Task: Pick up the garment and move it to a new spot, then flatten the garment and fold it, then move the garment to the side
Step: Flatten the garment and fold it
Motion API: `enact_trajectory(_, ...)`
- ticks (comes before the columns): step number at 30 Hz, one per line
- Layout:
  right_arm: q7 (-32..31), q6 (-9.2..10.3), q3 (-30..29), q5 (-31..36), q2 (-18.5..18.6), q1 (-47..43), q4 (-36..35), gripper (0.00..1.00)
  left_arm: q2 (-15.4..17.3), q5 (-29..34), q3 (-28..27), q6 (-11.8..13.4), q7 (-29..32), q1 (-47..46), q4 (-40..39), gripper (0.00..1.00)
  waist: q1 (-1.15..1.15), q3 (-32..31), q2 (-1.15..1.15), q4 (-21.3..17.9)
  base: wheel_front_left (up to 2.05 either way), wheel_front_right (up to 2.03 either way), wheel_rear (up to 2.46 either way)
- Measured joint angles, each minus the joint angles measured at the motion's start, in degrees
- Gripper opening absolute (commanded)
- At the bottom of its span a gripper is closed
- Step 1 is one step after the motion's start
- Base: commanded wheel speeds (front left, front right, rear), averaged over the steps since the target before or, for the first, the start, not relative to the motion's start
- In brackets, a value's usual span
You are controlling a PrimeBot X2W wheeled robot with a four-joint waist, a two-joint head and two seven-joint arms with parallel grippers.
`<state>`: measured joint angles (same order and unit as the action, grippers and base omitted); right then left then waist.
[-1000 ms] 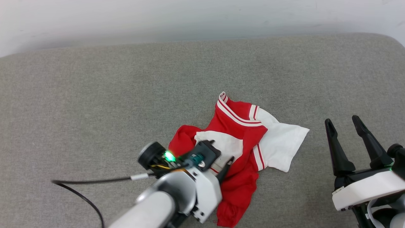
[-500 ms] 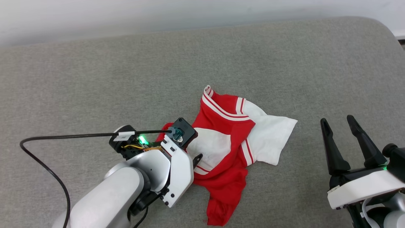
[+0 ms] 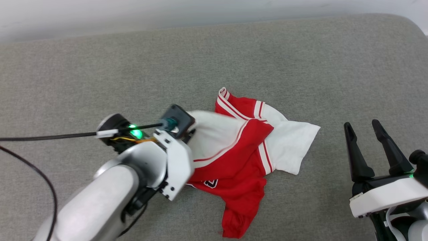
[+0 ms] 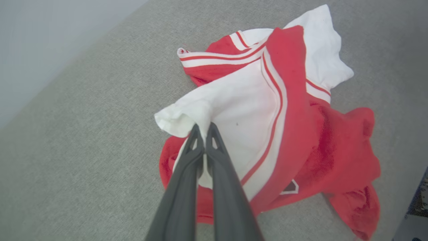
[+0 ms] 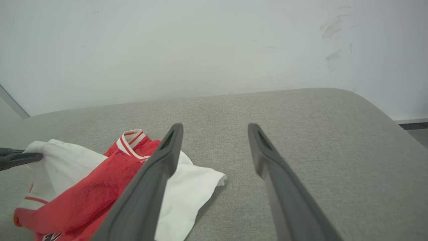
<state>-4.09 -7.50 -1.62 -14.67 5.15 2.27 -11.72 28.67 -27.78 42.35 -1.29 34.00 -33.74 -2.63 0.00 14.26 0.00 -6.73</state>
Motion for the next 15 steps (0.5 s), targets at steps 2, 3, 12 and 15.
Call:
enact_trajectory(2,-0.03,-0.01,-0.33,0.0,0.04,-0.01,-0.01,1.0,1.26,0.49,-1.77,2.47,-1.1,0.82,-1.08,0.0,0.0,-0.09,0.0,0.58,0.0,0.0,0.0)
enact_trajectory(3,-0.04,-0.01,-0.51,0.0,0.08,-0.02,-0.04,1.0,2.04,0.53,-2.96,3.9,-1.69,1.76,-1.59,0.0,0.0,-0.13,0.0,0.9,0.0,0.0,0.0)
enact_trajectory(12,-0.81,-0.01,-1.12,-0.29,0.56,-0.07,-0.27,1.0,6.94,-2.4,-14.37,18.2,-8.23,15.76,-3.89,0.0,0.0,-0.03,0.0,3.5,0.0,0.0,0.0)
enact_trajectory(15,-1.08,-0.01,-1.19,-0.43,0.85,-0.05,-0.27,1.0,6.6,-5.39,-17.39,20.53,-11.21,21.37,-2.53,0.0,0.0,0.09,0.0,3.85,0.0,0.0,0.0)
